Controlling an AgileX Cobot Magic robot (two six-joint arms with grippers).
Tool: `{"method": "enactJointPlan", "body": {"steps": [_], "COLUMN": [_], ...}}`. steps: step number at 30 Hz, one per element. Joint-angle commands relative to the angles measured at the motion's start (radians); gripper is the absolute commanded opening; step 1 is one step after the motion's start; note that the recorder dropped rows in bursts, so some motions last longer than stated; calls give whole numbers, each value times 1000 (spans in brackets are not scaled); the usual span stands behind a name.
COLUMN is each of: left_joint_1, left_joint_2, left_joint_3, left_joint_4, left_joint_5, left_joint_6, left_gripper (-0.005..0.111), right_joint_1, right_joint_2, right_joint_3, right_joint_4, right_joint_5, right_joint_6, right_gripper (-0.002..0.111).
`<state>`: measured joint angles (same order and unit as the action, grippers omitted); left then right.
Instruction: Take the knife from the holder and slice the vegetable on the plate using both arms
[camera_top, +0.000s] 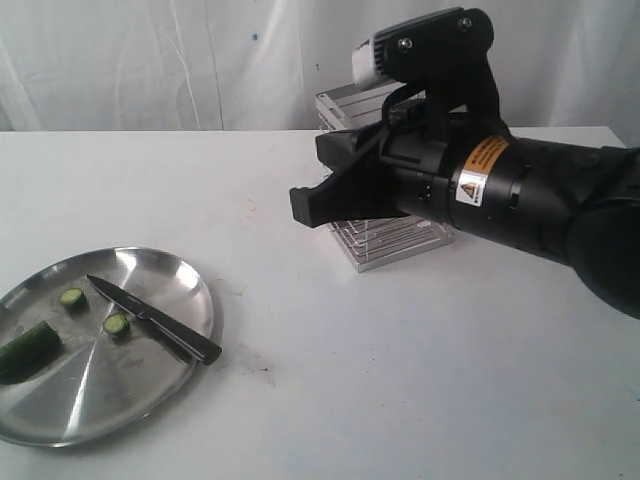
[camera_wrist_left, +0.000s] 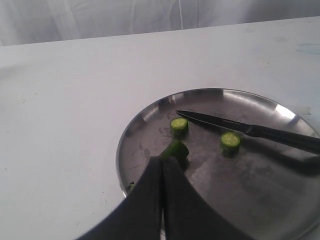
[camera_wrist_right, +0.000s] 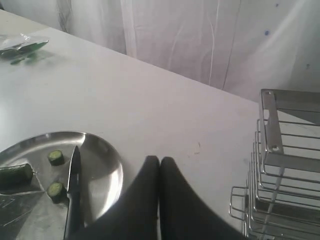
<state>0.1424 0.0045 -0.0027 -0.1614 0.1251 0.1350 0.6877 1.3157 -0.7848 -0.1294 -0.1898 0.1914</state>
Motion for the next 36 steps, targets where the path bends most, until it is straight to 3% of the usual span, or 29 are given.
{"method": "enactJointPlan", "body": {"steps": [1, 7, 11, 20, 27, 36], "left_joint_1": [-6, -6, -6, -6, -6, -6], "left_joint_2": [-4, -4, -4, -4, -4, -4], "left_joint_3": [3, 3, 3, 3, 3, 3], "left_joint_4": [0, 0, 0, 0, 0, 0], "left_joint_5": [3, 3, 3, 3, 3, 3], "left_joint_6": [0, 0, 0, 0, 0, 0], "left_gripper": [0, 0, 0, 0, 0, 0], "right_joint_1": [-5, -51, -143, -356, -531, -618], "right_joint_2": [-57, -174, -230, -524, -849, -1100], "right_joint_3": [3, 3, 9, 175, 452, 743], "right_joint_4": [-1, -9, 29, 25, 25, 48], "right_joint_5": [3, 8, 35, 405, 263, 190], "right_joint_6": [-18, -222, -229, -241, -282, -227], "right_gripper": [0, 0, 0, 0, 0, 0]}}
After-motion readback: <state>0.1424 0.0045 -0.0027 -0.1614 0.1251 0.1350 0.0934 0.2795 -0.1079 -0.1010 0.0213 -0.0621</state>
